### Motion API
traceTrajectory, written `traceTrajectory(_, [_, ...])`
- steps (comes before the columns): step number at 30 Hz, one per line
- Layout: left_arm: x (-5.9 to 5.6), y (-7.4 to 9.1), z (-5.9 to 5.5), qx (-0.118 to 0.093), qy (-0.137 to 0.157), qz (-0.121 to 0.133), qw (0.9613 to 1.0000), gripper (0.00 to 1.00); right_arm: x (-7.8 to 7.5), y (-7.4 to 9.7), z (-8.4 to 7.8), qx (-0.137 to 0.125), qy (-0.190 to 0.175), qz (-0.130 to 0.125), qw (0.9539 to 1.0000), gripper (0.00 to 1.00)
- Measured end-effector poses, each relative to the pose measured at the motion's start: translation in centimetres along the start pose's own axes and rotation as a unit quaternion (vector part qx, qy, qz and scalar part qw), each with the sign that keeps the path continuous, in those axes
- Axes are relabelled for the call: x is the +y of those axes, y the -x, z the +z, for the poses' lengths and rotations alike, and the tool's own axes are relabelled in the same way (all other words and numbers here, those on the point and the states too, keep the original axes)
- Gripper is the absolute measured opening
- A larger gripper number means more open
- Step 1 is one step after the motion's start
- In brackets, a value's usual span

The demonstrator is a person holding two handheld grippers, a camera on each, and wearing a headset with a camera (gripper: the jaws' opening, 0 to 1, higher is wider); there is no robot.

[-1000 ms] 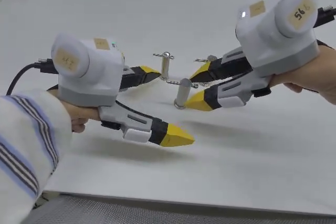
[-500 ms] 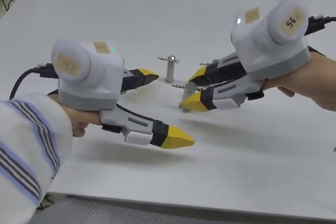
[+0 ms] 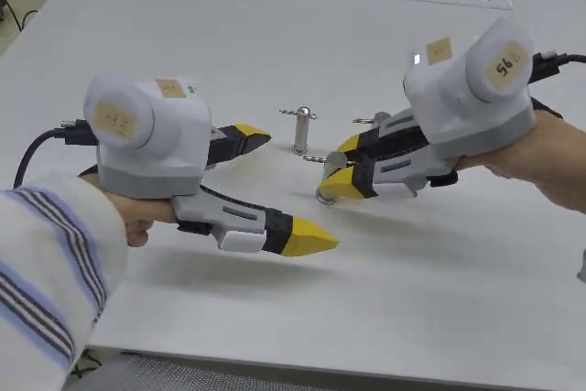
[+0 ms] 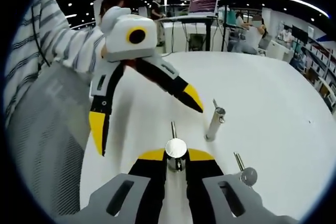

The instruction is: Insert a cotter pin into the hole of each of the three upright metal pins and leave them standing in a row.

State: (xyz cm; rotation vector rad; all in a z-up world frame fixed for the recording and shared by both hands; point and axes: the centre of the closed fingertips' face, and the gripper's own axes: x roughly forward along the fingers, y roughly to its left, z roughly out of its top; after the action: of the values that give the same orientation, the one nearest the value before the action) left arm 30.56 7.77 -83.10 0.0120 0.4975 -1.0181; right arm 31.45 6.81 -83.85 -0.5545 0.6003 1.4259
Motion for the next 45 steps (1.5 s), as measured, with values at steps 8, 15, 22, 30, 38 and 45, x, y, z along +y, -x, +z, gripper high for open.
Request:
traceTrajectory(8, [0.2,0.3,-0.6,0.013,0.004,0.009,0.9999,0.99,-0.1,1.9,-1.0,-0.011,-0.009,-0.002,0.9999,0.13])
traceTrajectory(15, [0.6,0.5,-1.2,0.027,0.012,0.021,0.9994,0.99,0.1,5.3,-2.9,-0.01,-0.012,0.006,0.9999,0.13])
traceTrajectory(22, [1.0,0.6,-0.6,0.022,0.018,0.033,0.9991,0.99,-1.5,8.6,-4.5,-0.002,-0.002,-0.003,1.0,0.13])
traceTrajectory(30, [1.0,0.9,-0.6,0.029,0.023,0.041,0.9985,0.99,-4.4,10.3,-6.9,0.002,-0.021,-0.025,0.9995,0.13])
traceTrajectory(38, [1.0,0.9,-0.7,0.038,0.025,0.043,0.998,0.99,-6.7,10.6,-7.7,-0.009,-0.032,-0.046,0.9984,0.13])
traceTrajectory(45, [1.4,1.0,-0.8,0.048,0.026,0.051,0.9972,0.99,-7.2,10.2,-7.7,-0.019,-0.04,-0.041,0.9982,0.13])
